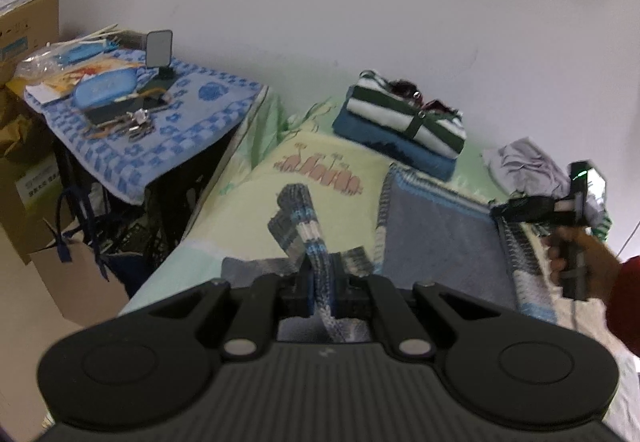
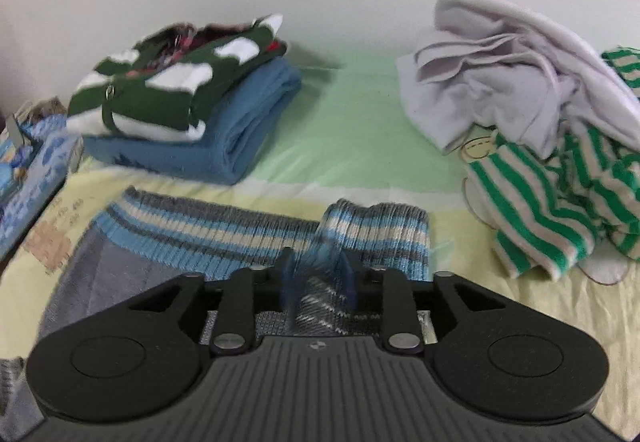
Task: Fold clothes
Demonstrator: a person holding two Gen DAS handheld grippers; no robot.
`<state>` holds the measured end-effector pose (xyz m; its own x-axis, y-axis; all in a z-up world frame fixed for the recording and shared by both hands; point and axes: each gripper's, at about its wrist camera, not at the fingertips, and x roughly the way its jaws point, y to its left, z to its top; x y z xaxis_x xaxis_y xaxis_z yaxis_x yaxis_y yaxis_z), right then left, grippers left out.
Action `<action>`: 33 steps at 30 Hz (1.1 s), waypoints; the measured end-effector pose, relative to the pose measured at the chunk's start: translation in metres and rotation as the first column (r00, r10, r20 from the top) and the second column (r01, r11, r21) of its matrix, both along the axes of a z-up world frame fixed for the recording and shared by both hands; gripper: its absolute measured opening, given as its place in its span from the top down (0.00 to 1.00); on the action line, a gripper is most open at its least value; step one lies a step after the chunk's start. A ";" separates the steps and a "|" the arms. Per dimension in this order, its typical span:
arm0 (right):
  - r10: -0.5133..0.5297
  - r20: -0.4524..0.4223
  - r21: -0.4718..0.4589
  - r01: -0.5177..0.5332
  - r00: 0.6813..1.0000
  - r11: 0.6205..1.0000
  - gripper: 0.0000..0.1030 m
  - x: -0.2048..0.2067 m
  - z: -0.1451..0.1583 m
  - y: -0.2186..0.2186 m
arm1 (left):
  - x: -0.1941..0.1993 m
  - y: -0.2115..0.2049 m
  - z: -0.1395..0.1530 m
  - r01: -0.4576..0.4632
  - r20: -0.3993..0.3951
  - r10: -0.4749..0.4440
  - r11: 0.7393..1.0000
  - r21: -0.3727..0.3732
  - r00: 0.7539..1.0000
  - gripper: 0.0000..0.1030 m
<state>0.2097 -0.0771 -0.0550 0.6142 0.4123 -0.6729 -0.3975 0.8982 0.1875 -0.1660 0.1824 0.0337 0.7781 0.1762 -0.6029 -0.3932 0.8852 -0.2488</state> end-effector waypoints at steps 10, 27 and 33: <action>0.092 -0.073 -0.080 -0.098 0.993 0.992 0.81 -0.078 -0.001 -0.038 | 0.019 0.003 -0.003 0.054 -0.010 -0.054 0.998 0.018 0.999 0.99; 0.159 -0.141 -0.184 -0.183 0.977 0.966 0.84 -0.217 0.007 -0.047 | 0.062 -0.041 -0.005 0.310 -0.125 -0.289 0.929 0.202 0.949 0.99; 0.128 -0.073 -0.238 -0.142 0.989 0.961 0.82 -0.270 0.010 -0.055 | 0.072 -0.038 -0.003 0.338 -0.131 -0.316 0.914 0.226 0.940 0.99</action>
